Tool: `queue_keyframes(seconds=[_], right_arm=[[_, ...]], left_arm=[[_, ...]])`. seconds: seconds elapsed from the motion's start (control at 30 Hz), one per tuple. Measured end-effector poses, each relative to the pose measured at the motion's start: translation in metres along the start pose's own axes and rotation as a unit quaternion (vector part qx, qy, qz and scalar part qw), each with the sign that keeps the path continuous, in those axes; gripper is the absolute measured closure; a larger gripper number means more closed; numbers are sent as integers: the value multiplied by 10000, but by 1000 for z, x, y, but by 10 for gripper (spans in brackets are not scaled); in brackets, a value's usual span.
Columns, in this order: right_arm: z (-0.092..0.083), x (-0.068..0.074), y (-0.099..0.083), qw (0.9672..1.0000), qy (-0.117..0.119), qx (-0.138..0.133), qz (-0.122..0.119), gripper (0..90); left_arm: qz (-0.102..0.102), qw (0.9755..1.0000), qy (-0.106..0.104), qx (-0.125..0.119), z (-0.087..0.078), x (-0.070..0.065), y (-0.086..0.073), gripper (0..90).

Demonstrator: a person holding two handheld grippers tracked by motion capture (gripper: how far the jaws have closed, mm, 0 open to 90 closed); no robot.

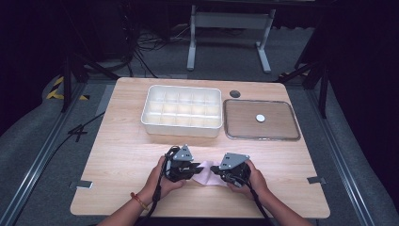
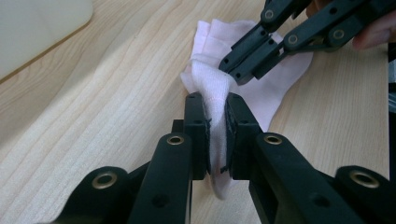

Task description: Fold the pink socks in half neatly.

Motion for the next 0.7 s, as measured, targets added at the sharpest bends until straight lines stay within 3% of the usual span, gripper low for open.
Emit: queue_keyframes(seconds=[0.23, 0.47, 0.67, 0.7], right_arm=[[11, 2, 4, 9999, -25, 103, -91, 899], [22, 3, 3, 9997, -38, 207, -99, 900], [20, 2, 3, 9998, 9, 181, -32, 897], [12, -1, 4, 9999, 46, 104, 39, 897]], left_arm=[[-115, 9999, 107, -46, 1, 2, 0, 788], [-86, 9998, 159, -59, 1, 2, 2, 798], [-104, 9997, 204, -11, 3, 2, 5, 806], [-104, 9997, 218, 18, 2, 3, 5, 807]])
Point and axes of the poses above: each handheld gripper's, and its own axes: z roughly forward along the jaws, y roughly out of its top, x roughly to its left, the point moved 6 cm from there along z, roughly forward along the jaws, and after that the axes turned 13 degrees about z, right-handed, at the moved point
